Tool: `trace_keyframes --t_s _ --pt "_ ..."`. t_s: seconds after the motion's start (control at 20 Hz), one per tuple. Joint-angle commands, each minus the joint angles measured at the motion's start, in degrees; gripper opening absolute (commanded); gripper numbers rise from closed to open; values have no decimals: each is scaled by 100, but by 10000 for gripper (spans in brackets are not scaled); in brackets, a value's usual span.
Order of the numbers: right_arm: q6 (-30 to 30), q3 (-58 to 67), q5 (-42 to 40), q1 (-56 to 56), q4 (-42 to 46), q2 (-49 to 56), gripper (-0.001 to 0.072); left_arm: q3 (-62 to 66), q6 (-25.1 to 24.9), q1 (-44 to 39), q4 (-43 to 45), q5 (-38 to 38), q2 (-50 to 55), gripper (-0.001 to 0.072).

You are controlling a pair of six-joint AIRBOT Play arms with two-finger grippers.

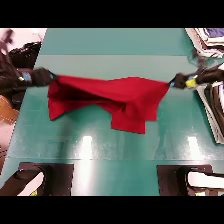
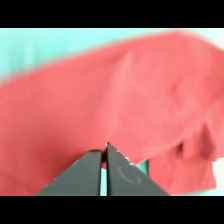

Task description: Fold the shirts.

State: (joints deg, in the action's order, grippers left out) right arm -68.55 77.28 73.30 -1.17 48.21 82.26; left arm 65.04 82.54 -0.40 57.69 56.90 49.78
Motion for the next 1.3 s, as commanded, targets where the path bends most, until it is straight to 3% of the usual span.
trace_keyframes --t_s 0.0,0.3,0.5,0.65,0.75,0.9,1.25 --pt "9 953 -302 -61 -11 -1110 15 1469 -7 -2 155 103 -142 25" --pt "11 2846 -1482 -562 4 -2859 15 4822 -55 -2 308 138 -199 25" --pt "9 3624 -1156 -1513 2 -3512 15 6004 28 -2 232 271 -201 25" --pt "2 3877 -807 -2503 -13 -3797 14 6332 153 -2 -289 356 -201 24" --pt "-4 3866 -697 -2990 -17 -3932 14 6352 151 -2 -717 382 -201 24" --pt "-240 3869 -304 -3165 -63 -3786 13 5930 149 -2 -538 680 -199 24" --pt "-1102 3862 1912 -1862 177 -1665 13 2406 149 -2 -66 1121 291 25"
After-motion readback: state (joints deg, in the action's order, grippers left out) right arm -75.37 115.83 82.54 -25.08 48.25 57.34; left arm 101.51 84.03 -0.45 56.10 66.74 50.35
